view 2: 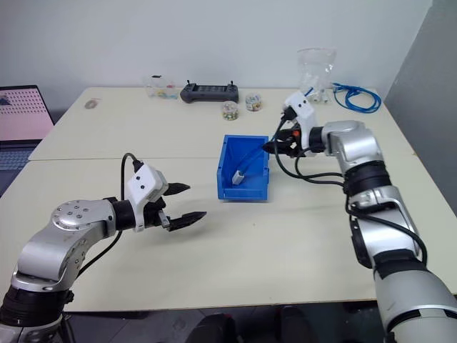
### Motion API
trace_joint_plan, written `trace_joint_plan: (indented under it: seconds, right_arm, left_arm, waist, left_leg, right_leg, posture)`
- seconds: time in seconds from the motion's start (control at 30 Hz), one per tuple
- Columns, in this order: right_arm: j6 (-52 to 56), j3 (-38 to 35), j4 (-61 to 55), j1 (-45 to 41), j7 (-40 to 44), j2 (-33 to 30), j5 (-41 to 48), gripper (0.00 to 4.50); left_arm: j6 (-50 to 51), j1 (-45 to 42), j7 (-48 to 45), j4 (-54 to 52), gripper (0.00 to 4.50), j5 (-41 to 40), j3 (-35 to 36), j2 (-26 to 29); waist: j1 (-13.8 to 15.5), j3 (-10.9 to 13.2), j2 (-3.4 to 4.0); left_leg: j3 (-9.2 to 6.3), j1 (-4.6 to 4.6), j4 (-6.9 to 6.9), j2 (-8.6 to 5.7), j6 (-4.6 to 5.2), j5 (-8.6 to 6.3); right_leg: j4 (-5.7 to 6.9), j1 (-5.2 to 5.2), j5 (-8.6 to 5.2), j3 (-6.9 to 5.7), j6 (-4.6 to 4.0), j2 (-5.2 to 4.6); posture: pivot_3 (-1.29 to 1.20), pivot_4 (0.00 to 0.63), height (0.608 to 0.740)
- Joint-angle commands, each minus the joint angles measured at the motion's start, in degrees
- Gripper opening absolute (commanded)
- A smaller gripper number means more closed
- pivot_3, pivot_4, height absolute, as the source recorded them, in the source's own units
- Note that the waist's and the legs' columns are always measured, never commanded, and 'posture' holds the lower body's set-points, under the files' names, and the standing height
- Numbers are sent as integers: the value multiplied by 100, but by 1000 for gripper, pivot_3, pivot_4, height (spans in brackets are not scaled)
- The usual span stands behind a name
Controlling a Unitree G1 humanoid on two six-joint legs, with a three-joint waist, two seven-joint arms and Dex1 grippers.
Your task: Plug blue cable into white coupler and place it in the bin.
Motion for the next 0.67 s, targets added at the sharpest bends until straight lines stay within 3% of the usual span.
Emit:
trace_joint_plan:
  seconds: [0.03, 0.17, 0.3, 0.37, 0.5, 0.67]
  right_arm:
    - [-19, 86, -1337, 768, 357, -642, -45, 4285]
    - [215, -447, -2986, 2064, 21, -1230, 140, 4455]
    - [1063, -1186, -4829, 3695, 300, -1881, 1002, 4455]
    - [1275, -1496, -5290, 4079, 380, -2010, 1415, 4455]
    - [1526, -1915, -5494, 3961, 165, -1904, 2023, 4455]
    - [1335, -1773, -5019, 3379, -88, -1812, 2019, 4455]
  left_arm:
    - [-251, -108, -68, 88, 4500, -114, 342, 128]
    - [-310, 161, -153, 13, 4500, -255, 672, 220]
    - [-411, 398, 43, 96, 4500, -139, 919, 301]
    - [-407, 368, 83, 165, 4500, -148, 965, 318]
    - [-405, 98, 25, 441, 4500, -192, 935, 388]
    - [-329, -227, -111, 763, 4500, -228, 813, 459]
  waist:
    - [2, 1, -2]
    - [23, 9, -9]
    - [22, 30, -8]
    - [23, 32, -10]
    - [-13, 57, -16]
    - [-11, 62, -22]
  left_leg:
    - [0, 0, 0, 0, 0, 0]
    - [-1, -5, 1, -1, 0, 0]
    - [-9, -23, 4, -1, -3, -1]
    - [-19, -22, 5, 0, -3, -1]
    - [-17, -1, 6, 1, -3, -1]
    - [-15, 20, 8, 3, -4, 0]
  right_leg:
    - [0, 0, 0, -1, 0, 0]
    - [-5, 2, 0, -3, 2, -2]
    - [-6, -8, -1, -8, 3, -3]
    - [-6, -4, -1, -16, 4, -3]
    - [-4, 4, -5, -13, 14, 4]
    - [-2, 22, -10, -10, 33, 11]
  posture:
    - [0, 150, 740]
    - [0, 150, 740]
    - [0, 150, 740]
    - [0, 150, 740]
    - [0, 150, 740]
    - [0, 150, 740]
